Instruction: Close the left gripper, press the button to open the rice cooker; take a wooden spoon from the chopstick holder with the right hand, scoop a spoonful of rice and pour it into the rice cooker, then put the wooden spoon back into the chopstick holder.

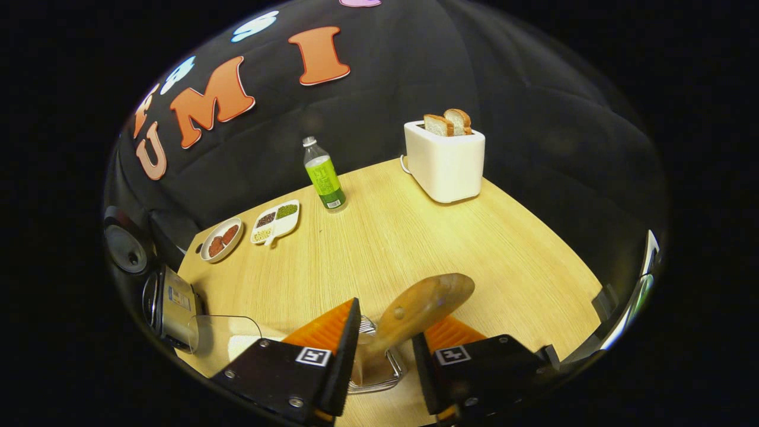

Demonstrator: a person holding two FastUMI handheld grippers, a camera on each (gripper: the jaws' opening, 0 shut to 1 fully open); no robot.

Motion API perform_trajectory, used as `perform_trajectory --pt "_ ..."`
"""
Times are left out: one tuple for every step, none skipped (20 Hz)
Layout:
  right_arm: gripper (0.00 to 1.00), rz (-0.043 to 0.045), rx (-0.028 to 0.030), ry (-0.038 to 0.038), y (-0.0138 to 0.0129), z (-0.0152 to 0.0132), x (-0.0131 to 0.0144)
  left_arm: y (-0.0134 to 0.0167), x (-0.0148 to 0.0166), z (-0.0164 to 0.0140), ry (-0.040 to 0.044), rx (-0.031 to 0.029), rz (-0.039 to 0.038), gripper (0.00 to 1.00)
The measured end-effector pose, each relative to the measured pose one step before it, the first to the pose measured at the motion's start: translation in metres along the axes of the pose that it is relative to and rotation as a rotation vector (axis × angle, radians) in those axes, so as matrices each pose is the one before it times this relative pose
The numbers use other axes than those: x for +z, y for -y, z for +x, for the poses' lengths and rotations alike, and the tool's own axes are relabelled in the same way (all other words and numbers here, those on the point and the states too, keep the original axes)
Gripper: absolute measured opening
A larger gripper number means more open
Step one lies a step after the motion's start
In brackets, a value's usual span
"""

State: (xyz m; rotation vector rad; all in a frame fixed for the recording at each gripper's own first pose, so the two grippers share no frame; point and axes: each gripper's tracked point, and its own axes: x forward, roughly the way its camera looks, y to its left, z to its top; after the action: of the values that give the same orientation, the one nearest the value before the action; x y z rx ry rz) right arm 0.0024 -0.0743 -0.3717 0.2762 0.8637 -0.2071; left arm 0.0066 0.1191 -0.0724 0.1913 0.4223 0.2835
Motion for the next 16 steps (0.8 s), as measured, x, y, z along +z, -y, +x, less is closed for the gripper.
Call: perform_trajectory --pt "0.43 0.02726 0.01368 0.00046 -0.00438 -0.00492 0.00305 -0.00022 0.00026 -0.00197 0.00419 -0.00040 -0.00023 0.65" --pt "0.24 0.03512 0.02088 -0.00504 -0.00459 0.00528 -0.00176 -0.00136 -0.00148 -0.00421 0.00094 0.00115 -0.00039 0.74" --pt "0.24 0.02650 0.00671 -0.01340 -0.00156 0.00136 -0.00223 -0.00081 -0.00152 -0.00099 0.00059 0.00018 -0.00150 0.83" --pt "0.20 0.02236 0.00093 0.00149 -0.00011 0.00007 0.00053 -0.00048 -0.00149 -0.00172 -0.00255 -0.00029 -0.00169 0.65" --pt "0.19 0.01001 -0.00346 0.00114 -0.00004 0.00035 -0.00027 -0.00129 -0.00160 -0.00170 -0.00024 -0.00113 -0.00171 0.65" --pt "0.17 0.00476 0.00475 0.00396 -0.00194 -0.00206 -0.00134 -0.00041 -0.00213 -0.00146 -0.00053 -0.00314 -0.00087 0.65" --pt "0.16 0.00418 0.00086 -0.00052 -0.00149 -0.00222 -0.00050 -0.00116 -0.00049 -0.00128 -0.00178 -0.00142 0.00038 0.65" --pt "0.13 0.00371 -0.00232 -0.00126 -0.00088 -0.00292 -0.00075 -0.00047 -0.00184 -0.00140 -0.00018 -0.00478 -0.00203 0.65" --pt "0.13 -0.00082 -0.00248 0.00284 -0.00133 -0.00270 -0.00078 -0.00002 -0.00081 0.00044 0.00090 -0.00544 -0.00092 0.65" --pt "0.11 0.00244 0.00213 0.00875 -0.00198 -0.00578 0.00211 -0.00063 -0.00100 -0.00041 0.00055 -0.00717 -0.00104 0.65" --pt "0.10 0.00448 0.00549 0.01667 -0.00388 -0.00780 0.00323 0.00022 0.00014 0.00008 0.00415 -0.00461 -0.00075 0.65" --pt "0.10 0.00134 -0.00260 0.02368 -0.00261 -0.00786 0.00674 -0.00074 0.00016 -0.00019 0.00567 -0.00600 -0.00117 0.65" --pt "0.10 0.00350 0.00667 0.02380 -0.00352 -0.00792 0.00688 -0.00075 0.00067 0.00039 0.00484 -0.00172 -0.00079 0.74" --pt "0.10 0.00096 0.00774 0.02532 -0.00436 -0.00877 0.00838 -0.00207 0.00013 -0.00014 0.00931 -0.00186 -0.00453 0.65" --pt "0.10 0.00079 0.00702 0.02932 -0.00385 -0.00848 0.00852 0.00055 0.00124 0.00051 0.00825 -0.00527 -0.00477 0.83" --pt "0.10 -0.00126 0.00413 0.02551 -0.00326 -0.00879 0.00796 -0.00079 -0.00069 0.00051 0.00809 -0.00276 -0.00494 0.84"
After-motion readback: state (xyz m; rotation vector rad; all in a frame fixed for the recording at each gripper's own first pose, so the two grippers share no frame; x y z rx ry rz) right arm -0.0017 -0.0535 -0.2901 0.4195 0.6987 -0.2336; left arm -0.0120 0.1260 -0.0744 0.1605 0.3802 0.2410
